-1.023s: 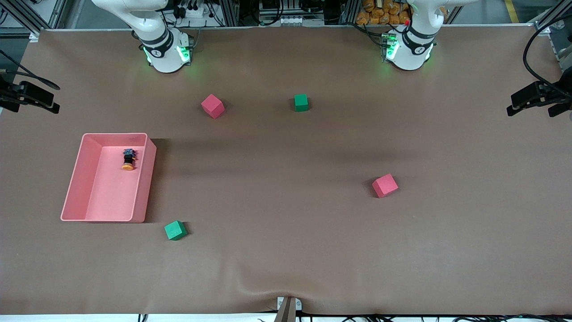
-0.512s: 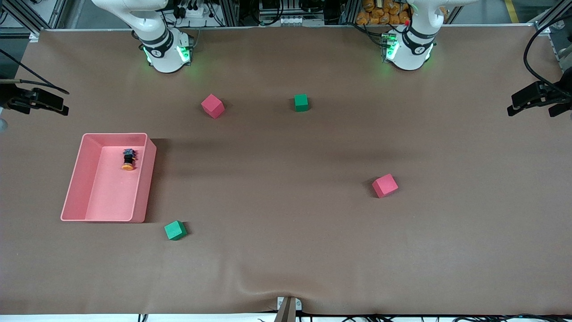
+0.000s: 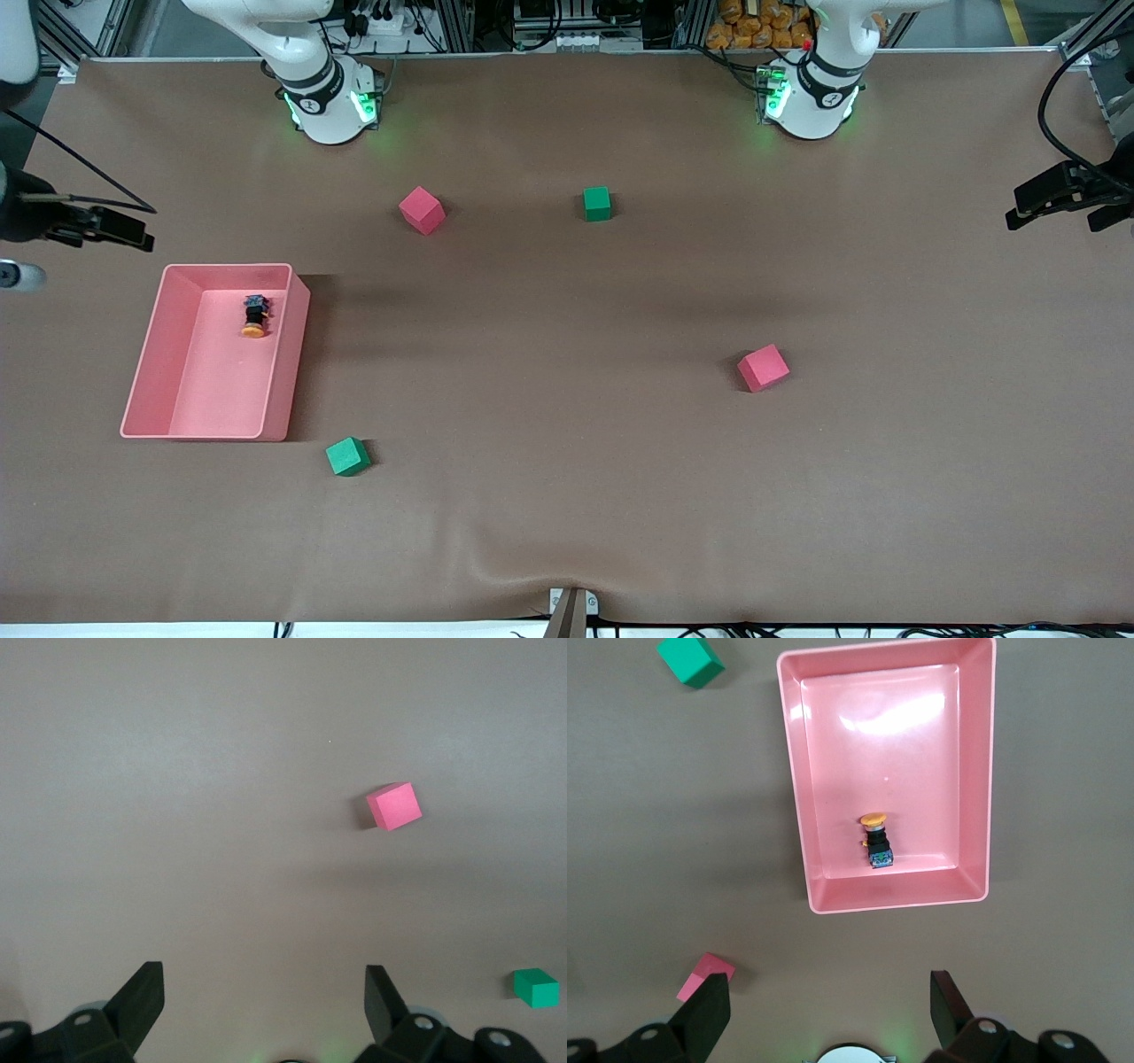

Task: Place and upright button with both arms
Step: 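Reach the right gripper down into the pink tray toward the button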

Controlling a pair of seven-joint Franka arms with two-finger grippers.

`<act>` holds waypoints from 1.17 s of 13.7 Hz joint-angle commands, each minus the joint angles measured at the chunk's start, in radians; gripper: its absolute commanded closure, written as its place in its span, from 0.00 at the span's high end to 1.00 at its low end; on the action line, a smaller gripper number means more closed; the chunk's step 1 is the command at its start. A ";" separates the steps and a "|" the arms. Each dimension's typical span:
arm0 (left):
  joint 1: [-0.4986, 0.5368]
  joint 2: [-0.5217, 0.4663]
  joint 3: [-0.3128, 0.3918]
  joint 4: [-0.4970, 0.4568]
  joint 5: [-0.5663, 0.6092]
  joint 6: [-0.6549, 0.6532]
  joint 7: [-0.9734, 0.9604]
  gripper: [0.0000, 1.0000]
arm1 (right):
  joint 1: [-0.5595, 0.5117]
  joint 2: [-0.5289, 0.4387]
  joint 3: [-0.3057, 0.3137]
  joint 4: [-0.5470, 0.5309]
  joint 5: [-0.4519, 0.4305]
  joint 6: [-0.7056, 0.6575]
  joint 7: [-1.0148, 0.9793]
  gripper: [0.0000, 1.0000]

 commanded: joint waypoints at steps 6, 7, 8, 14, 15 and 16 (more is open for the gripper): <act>0.010 0.002 -0.003 0.015 0.000 -0.019 0.024 1.00 | -0.045 -0.076 0.008 -0.335 -0.030 0.324 0.011 1.00; 0.010 0.002 -0.003 0.015 0.000 -0.019 0.024 1.00 | -0.048 -0.076 0.009 -0.375 -0.030 0.373 0.011 1.00; 0.010 0.002 -0.003 0.015 0.002 -0.019 0.024 1.00 | -0.048 -0.076 0.008 -0.413 -0.030 0.416 0.011 1.00; 0.009 0.002 -0.001 0.015 0.002 -0.019 0.024 1.00 | -0.055 -0.063 0.008 -0.570 -0.041 0.605 0.008 1.00; 0.009 0.002 -0.001 0.015 0.002 -0.019 0.024 1.00 | -0.059 -0.062 0.008 -0.589 -0.044 0.631 0.006 1.00; 0.010 0.002 -0.001 0.015 0.002 -0.019 0.024 1.00 | -0.062 -0.054 0.008 -0.604 -0.044 0.649 0.006 1.00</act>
